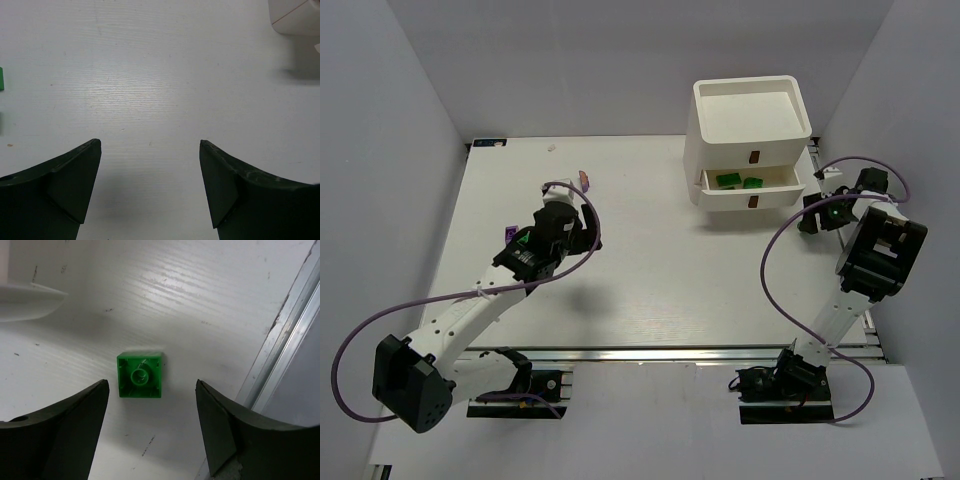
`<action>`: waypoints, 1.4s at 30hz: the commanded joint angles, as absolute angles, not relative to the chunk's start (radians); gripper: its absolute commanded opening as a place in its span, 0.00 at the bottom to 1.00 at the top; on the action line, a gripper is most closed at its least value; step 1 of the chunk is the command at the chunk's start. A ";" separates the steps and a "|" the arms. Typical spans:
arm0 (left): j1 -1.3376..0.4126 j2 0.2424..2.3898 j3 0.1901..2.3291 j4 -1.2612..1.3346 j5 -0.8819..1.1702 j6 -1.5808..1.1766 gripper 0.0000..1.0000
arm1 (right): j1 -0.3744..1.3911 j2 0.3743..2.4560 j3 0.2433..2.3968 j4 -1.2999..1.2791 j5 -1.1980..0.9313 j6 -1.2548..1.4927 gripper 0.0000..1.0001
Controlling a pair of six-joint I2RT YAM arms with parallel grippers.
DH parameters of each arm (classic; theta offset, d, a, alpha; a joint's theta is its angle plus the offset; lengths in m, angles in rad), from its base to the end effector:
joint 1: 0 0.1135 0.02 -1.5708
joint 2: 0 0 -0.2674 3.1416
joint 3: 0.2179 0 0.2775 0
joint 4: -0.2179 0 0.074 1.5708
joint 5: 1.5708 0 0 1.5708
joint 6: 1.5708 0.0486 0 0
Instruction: Sort the legos into containers by color
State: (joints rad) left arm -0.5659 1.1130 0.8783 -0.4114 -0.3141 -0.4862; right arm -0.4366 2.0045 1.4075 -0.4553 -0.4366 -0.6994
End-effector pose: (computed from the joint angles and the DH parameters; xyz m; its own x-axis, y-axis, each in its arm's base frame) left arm 0.2404 -0.1349 0.2763 -0.5903 -0.1515 -0.7928 0.0293 0.9776 -0.2086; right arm 0.4153 -0.1711 0.1509 -0.7267 -0.3046 -0.6157 -0.3588 0.9327 -0.0380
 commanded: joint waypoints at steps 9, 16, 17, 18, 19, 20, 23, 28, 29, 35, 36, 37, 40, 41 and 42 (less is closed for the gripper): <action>-0.563 1.117 0.905 -0.417 -0.322 -0.514 0.89 | -0.425 1.993 1.327 -0.348 -0.491 -0.736 0.61; -0.563 1.124 0.905 -0.419 -0.321 -0.512 0.89 | -0.419 1.982 1.290 -0.330 -0.492 -0.744 0.35; -0.563 1.124 0.905 -0.417 -0.321 -0.511 0.89 | -0.422 1.980 1.290 -0.328 -0.494 -0.745 0.25; -0.563 1.124 0.905 -0.417 -0.321 -0.512 0.89 | -0.423 1.974 1.290 -0.331 -0.495 -0.749 0.20; -0.563 1.124 0.904 -0.419 -0.321 -0.514 0.89 | -0.425 1.971 1.292 -0.337 -0.494 -0.755 0.16; -0.563 1.121 0.902 -0.419 -0.322 -0.514 0.89 | -0.426 1.964 1.293 -0.345 -0.492 -0.764 0.11; -0.563 1.105 0.890 -0.426 -0.331 -0.525 0.89 | -0.442 1.886 1.301 -0.405 -0.508 -0.785 0.03; -0.563 1.059 0.833 -0.413 -0.339 -0.566 0.89 | -0.457 1.734 1.333 -0.698 -0.618 -1.030 0.00; -0.563 1.055 0.807 -0.397 -0.333 -0.574 0.89 | -0.457 1.702 1.353 -0.803 -0.708 -1.131 0.00; -0.563 1.088 0.785 -0.357 -0.307 -0.588 0.89 | -0.393 1.626 1.463 -1.207 -0.856 -1.565 0.00; -0.563 1.091 0.793 -0.354 -0.307 -0.586 0.89 | -0.378 1.614 1.468 -1.186 -0.873 -1.540 0.00; -0.563 1.097 0.795 -0.356 -0.308 -0.581 0.89 | -0.345 1.603 1.463 -1.140 -0.902 -1.417 0.00; -0.554 1.114 0.810 -0.368 -0.314 -0.578 0.89 | -0.246 1.545 1.425 -0.840 -0.894 -1.042 0.00; -0.543 1.117 0.811 -0.376 -0.314 -0.577 0.89 | -0.206 1.536 1.411 -0.748 -0.879 -0.946 0.00; -0.543 1.114 0.813 -0.379 -0.314 -0.578 0.89 | -0.187 1.529 1.404 -0.592 -0.858 -0.857 0.00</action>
State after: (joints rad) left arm -0.5571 1.1175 0.7818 -0.3817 -0.3141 -0.5739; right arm -0.2523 1.5738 1.4231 -0.8928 -0.8272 -1.1709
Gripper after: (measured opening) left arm 0.889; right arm 0.427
